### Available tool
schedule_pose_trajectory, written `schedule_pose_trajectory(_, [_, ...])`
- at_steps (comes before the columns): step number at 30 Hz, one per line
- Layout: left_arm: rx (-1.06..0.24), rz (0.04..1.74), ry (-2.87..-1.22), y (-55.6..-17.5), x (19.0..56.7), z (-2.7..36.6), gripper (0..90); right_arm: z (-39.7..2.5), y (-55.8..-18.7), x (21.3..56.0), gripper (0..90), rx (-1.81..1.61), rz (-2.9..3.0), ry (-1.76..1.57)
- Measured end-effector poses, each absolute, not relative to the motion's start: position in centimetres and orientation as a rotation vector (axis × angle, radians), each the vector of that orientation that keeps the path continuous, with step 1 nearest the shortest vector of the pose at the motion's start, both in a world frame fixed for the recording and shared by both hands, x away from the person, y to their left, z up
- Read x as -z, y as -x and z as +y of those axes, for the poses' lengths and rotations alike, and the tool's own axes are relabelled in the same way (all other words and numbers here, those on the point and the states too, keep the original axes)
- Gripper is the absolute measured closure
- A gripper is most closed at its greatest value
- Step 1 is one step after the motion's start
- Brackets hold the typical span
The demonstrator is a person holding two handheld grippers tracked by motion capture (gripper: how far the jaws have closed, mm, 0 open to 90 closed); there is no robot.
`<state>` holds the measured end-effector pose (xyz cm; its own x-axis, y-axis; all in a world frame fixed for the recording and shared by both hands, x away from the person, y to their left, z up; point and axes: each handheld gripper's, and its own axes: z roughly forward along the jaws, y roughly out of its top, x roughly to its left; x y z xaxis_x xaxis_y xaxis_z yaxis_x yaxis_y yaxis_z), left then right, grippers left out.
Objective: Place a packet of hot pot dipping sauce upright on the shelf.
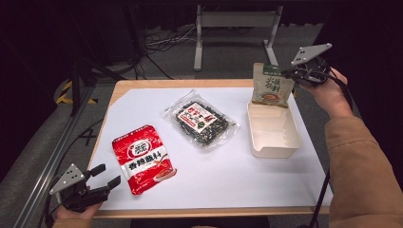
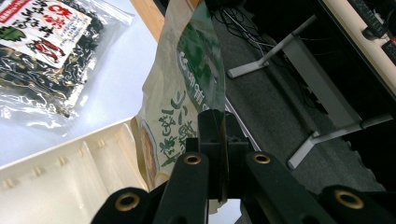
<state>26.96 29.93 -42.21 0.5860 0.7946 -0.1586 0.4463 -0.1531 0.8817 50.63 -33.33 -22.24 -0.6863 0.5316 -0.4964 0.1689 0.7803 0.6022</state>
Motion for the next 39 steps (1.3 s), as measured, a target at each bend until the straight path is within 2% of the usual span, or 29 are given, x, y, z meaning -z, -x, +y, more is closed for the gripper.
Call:
schedule_pose_trajectory(16, [-0.417, 1.017, -1.803, -27.3, 42.4, 29.7, 24.4, -32.3, -52.2, 23.7, 89.6, -0.632, 2.310, -0.494])
schedule_pose_trajectory(39, [-0.408, 0.998, -1.808, -27.9, 42.4, 29.4, 24.4, -32.0, -52.5, 25.6, 89.4, -0.617, 2.371, -0.505])
